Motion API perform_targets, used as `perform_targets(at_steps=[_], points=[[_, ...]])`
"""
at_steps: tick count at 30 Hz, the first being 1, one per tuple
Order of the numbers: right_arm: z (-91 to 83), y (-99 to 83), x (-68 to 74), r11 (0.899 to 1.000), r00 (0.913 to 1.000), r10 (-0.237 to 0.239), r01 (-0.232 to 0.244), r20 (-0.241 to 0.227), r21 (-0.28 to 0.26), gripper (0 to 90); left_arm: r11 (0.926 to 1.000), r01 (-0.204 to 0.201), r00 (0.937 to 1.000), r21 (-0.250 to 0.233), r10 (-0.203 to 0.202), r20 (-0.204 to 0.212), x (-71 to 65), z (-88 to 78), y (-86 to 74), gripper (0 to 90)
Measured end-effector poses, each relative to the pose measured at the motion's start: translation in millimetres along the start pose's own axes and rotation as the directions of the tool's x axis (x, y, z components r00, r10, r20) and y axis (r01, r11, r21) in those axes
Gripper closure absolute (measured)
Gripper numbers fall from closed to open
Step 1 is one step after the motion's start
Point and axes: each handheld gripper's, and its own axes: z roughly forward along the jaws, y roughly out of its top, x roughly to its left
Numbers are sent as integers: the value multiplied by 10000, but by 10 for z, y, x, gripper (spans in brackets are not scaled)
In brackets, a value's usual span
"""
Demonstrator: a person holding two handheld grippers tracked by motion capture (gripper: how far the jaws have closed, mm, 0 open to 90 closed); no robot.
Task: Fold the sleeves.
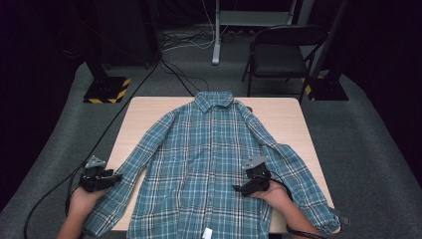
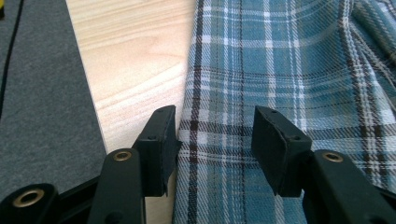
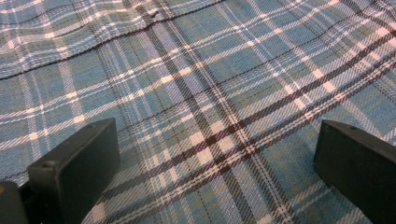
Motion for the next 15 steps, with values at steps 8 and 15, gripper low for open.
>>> perform_targets(at_steps=[8,15], points=[[0,0,0,10000,10000,-1,1,-1,0,0,9997,-216,9998,-115,217,53,-10,-10,-21,595],[0,0,0,10000,10000,0,0,-1,-1,0,9987,-478,9982,-169,483,349,-31,-8,-24,770]])
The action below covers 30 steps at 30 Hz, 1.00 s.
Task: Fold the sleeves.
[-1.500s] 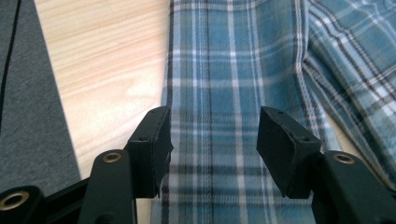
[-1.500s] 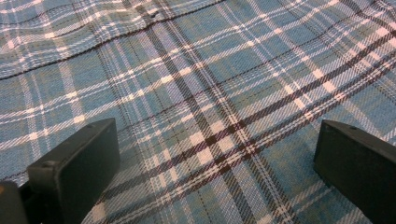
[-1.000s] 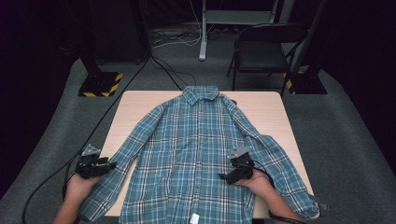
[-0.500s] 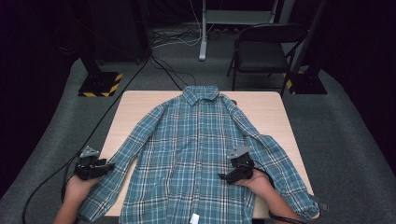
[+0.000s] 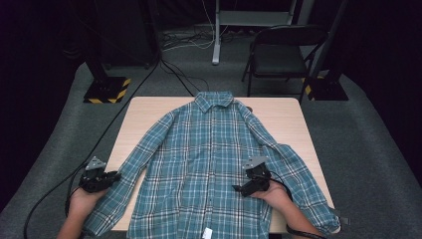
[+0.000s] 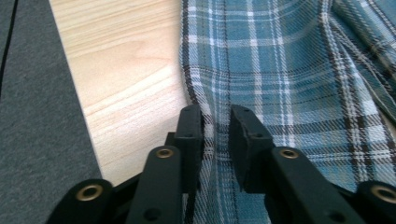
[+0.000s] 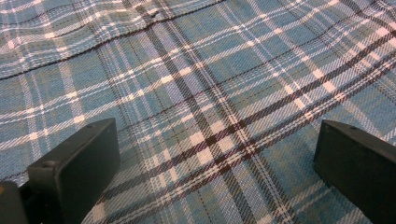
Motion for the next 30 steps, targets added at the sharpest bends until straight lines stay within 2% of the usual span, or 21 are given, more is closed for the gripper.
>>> perform_targets(at_steps=[2,3,4,11,17,21,30], points=[[0,0,0,10000,10000,-1,1,0,1,0,10000,-75,9996,3,75,267,-15,2,2,826],[0,0,0,10000,10000,-1,1,0,1,0,10000,-75,9996,3,75,267,-15,2,2,856],[0,0,0,10000,10000,0,0,-1,0,0,9999,-106,9992,33,105,383,-21,4,6,856],[0,0,0,10000,10000,1,-1,-1,0,0,9998,-200,9995,56,198,227,-43,-7,40,868],[0,0,0,10000,10000,5,-5,-2,-2,0,9977,-407,9982,-533,430,426,-120,-127,158,872],[0,0,0,10000,10000,2,-2,0,-1,0,9944,-701,9960,-793,742,507,-214,-152,245,873],[0,0,0,10000,10000,4,-4,0,-3,0,9815,-1334,9849,-1375,1467,917,-430,-233,461,874]])
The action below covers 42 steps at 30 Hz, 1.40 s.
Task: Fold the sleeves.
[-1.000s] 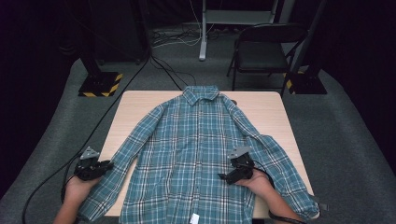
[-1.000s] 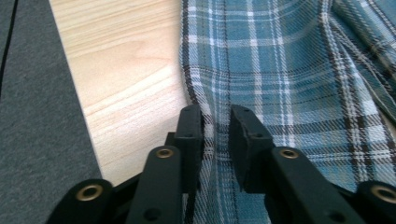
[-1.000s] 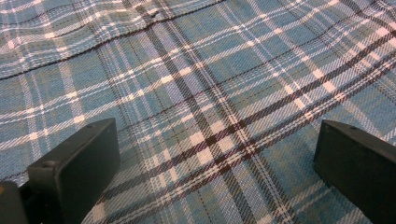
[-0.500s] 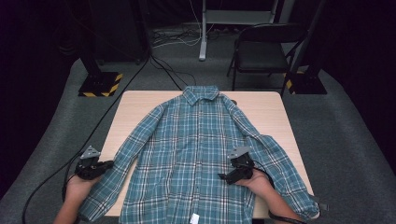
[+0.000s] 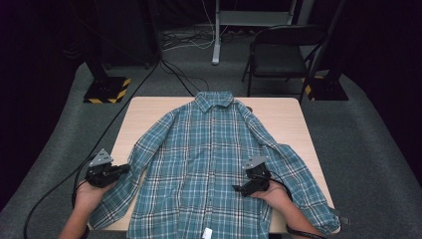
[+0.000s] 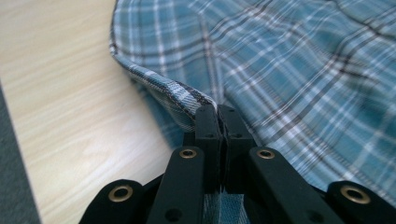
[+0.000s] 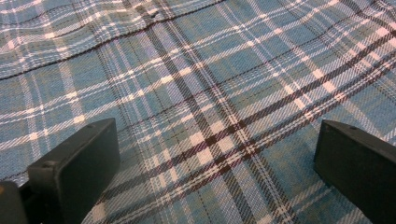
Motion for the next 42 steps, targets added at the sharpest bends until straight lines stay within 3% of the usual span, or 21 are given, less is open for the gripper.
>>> perform_targets(at_steps=[8,13,20,23,24,25,28,29,31,37,42], points=[[0,0,0,10000,10000,1,-1,0,1,0,9965,-789,9956,-279,802,478,-221,24,223,874],[0,0,0,10000,10000,1,-1,-2,0,0,9892,-1404,9870,-422,1432,726,-357,25,415,874],[0,0,0,10000,10000,2,-2,-1,0,0,9801,-1802,9774,-833,1879,967,-486,-9,619,873],[0,0,0,10000,10000,2,-2,-2,0,0,9746,-2044,9692,-915,2146,1206,-583,34,707,873],[0,0,0,10000,10000,1,-1,-3,1,0,9693,-2272,9620,-944,2385,1333,-659,88,759,873],[0,0,0,10000,10000,1,-1,-3,1,0,9693,-2272,9620,-944,2385,1333,-659,88,759,873],[0,0,0,10000,10000,-1,1,-1,1,0,9638,-2467,9523,-1014,2605,1586,-757,178,842,873],[0,0,0,10000,10000,0,0,-2,0,0,9600,-2597,9447,-1042,2750,1788,-824,240,890,873],[0,0,0,10000,10000,1,-1,-3,0,0,9592,-2623,9418,-1054,2783,1887,-859,276,909,873],[0,0,0,10000,10000,3,-3,-3,0,0,9481,-3052,9178,-889,3177,2382,-1068,496,966,872],[0,0,-1,10000,10000,1,-1,-2,0,0,9444,-3101,9054,-1095,3285,2691,-1198,597,1031,870]])
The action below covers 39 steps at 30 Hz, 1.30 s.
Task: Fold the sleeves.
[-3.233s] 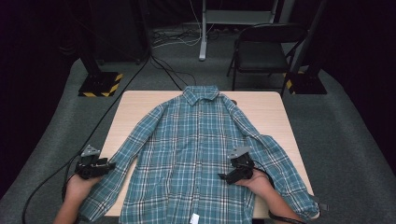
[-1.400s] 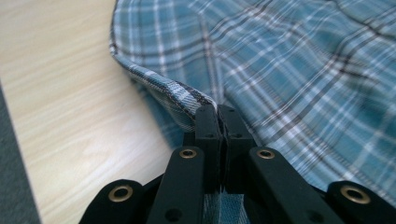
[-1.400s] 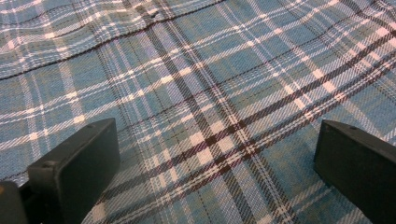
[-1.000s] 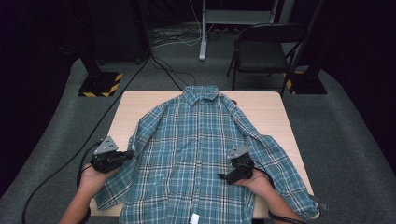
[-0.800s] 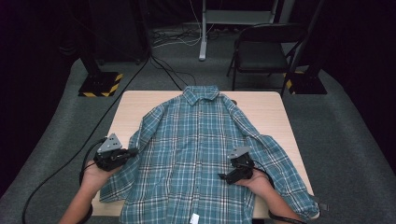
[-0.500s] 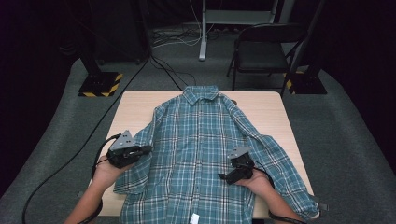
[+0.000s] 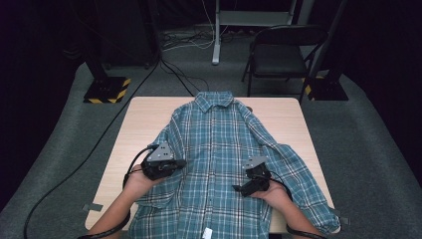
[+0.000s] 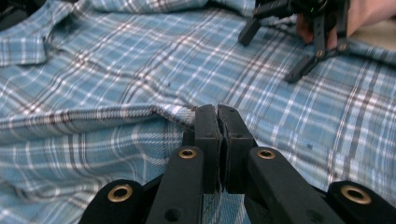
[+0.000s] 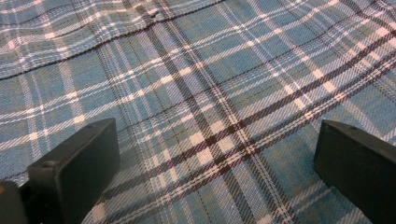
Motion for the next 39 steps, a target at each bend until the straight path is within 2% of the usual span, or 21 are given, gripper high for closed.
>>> perform_targets(at_steps=[3,6,9,11,15,22,26,27,29,30,32,34,35,39], points=[[0,0,-1,10000,10000,4,-4,-2,-3,0,9999,-35,9999,-95,36,152,-28,32,48,871],[0,0,0,10000,10000,1,-1,-2,1,0,9996,-265,9991,114,261,332,-86,127,72,870],[0,0,0,10000,10000,1,-1,-1,1,0,9997,-207,9981,155,198,589,-124,225,46,870],[0,0,0,10000,10000,3,-3,-2,0,0,9988,-334,9962,355,304,813,-195,335,32,870],[0,0,-1,10000,10000,2,-2,-3,-2,0,9968,-548,9935,578,486,1031,-271,439,26,863],[0,0,0,10000,10000,2,-2,-2,1,0,9962,-363,9941,791,279,1046,-258,567,-76,846],[0,0,0,10000,10000,2,-2,-1,1,0,9974,-282,9946,669,213,1016,-250,551,-85,708],[0,0,0,10000,10000,2,-2,-2,1,0,9981,-186,9948,595,125,1010,-248,542,-80,708],[0,0,0,10000,10000,0,0,-2,0,0,9989,-188,9952,422,147,967,-245,519,-67,556],[0,0,0,10000,10000,0,0,-2,0,0,9991,-146,9964,403,112,841,-240,510,-61,556],[0,0,0,10000,10000,1,-1,-1,1,0,9996,-20,9974,271,0,722,-216,490,-61,445],[0,0,0,10000,10000,2,-2,-1,1,0,9995,39,9988,301,-54,494,-177,474,-73,422],[0,0,0,10000,10000,1,-1,0,0,0,9993,231,9992,287,-240,313,-120,476,-113,405],[0,0,0,10000,10000,1,-1,0,1,0,9980,451,9988,449,-459,165,-35,521,-198,392]])
